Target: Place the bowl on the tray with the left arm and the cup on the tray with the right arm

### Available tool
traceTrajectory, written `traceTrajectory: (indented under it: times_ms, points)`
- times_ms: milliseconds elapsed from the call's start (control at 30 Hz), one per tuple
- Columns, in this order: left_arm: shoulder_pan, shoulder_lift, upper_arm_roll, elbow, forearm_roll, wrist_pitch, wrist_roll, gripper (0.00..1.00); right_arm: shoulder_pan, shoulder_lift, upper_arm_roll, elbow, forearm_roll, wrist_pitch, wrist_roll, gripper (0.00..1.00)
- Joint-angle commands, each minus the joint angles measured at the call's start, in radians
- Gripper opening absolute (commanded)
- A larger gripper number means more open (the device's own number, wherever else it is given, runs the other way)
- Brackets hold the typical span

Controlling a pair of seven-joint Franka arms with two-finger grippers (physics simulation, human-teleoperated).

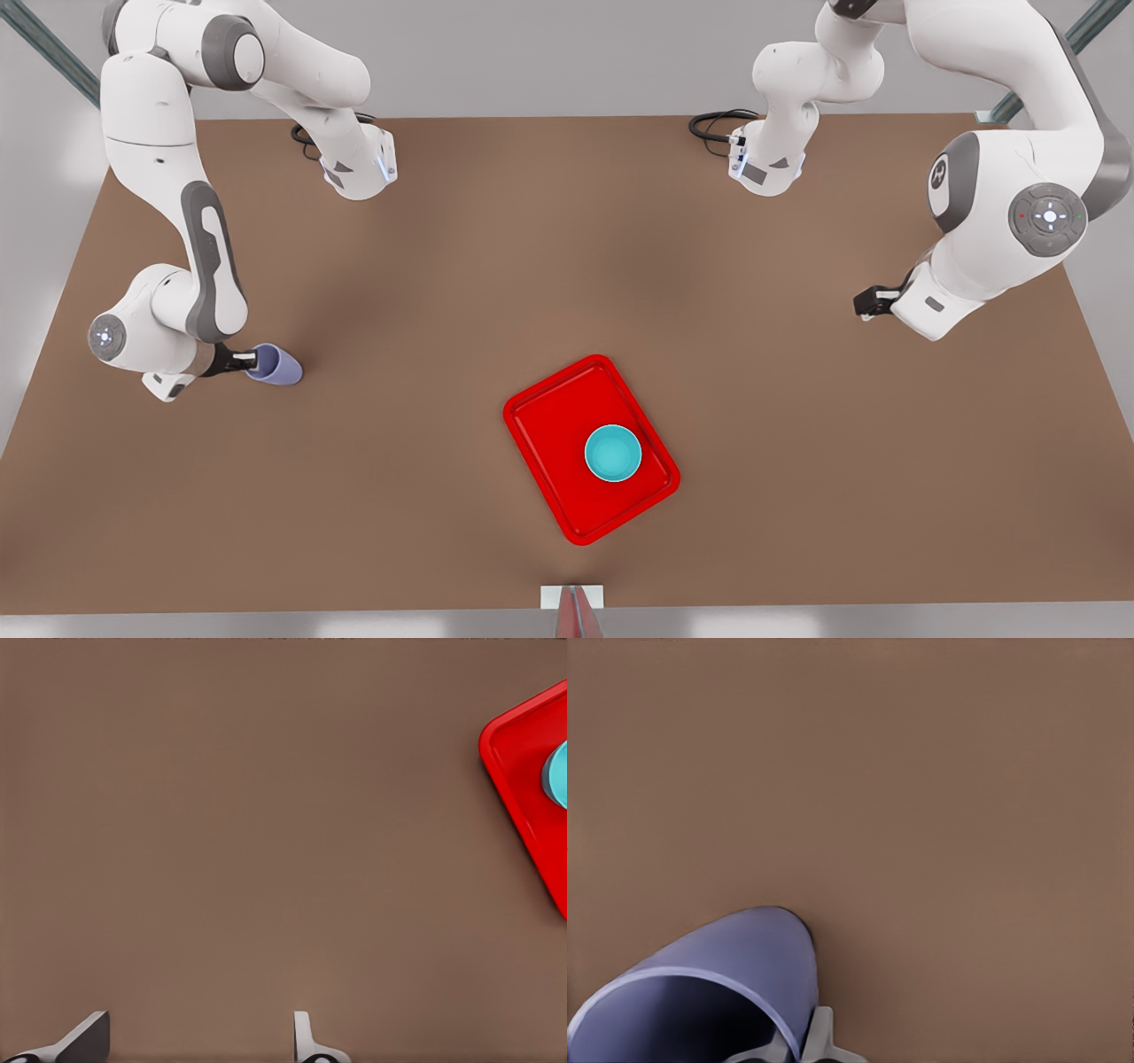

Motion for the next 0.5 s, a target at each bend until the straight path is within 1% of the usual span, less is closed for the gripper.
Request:
traceTrajectory:
  times_ms: [0,133,233,300,467]
  points:
    - [0.001,0.000,0.000,0.002,0.002,0.000,-0.001,1.00,0.001,-0.004,0.000,0.000,-0.008,0.000,0.007,0.21]
    - [0.001,-0.005,0.000,0.002,0.002,0.000,0.001,1.00,0.081,-0.041,0.001,0.008,-0.008,-0.013,0.008,0.21]
    - [0.002,-0.005,0.003,0.002,0.002,0.000,0.001,1.00,0.193,-0.041,0.001,0.026,-0.008,-0.011,0.023,0.21]
    - [0.002,-0.003,0.005,0.002,0.002,0.000,0.001,1.00,0.270,-0.038,0.000,0.060,-0.008,-0.007,0.096,0.21]
    - [0.002,-0.002,0.005,0.002,0.002,0.000,0.002,1.00,0.423,-0.037,0.000,0.074,-0.008,0.021,0.310,0.21]
